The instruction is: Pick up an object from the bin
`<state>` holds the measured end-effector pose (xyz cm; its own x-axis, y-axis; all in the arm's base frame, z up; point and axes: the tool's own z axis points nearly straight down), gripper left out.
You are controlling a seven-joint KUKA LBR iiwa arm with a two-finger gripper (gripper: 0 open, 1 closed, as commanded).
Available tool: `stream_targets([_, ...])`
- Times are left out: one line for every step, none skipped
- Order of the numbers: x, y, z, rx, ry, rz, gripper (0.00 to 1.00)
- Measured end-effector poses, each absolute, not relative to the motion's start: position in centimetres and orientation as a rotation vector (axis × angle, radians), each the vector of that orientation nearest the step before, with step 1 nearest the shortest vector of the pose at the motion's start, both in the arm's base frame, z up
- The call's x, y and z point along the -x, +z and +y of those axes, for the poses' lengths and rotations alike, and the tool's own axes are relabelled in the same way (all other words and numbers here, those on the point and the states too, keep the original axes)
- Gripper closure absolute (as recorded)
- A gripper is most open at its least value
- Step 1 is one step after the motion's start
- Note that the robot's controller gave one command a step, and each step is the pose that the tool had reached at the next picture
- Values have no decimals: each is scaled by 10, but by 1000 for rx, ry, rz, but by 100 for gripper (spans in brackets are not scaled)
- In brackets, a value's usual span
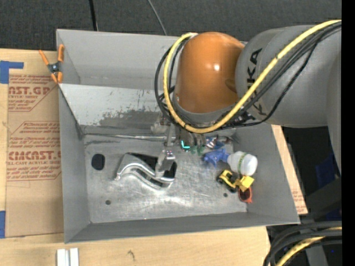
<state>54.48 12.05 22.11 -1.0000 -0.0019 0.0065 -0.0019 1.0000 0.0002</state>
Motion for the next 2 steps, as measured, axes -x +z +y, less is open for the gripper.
stream_targets([-546, 226, 120, -1, -2, -3143, 0])
stream_targets([-544, 176, 108, -40, -3, -3149, 0])
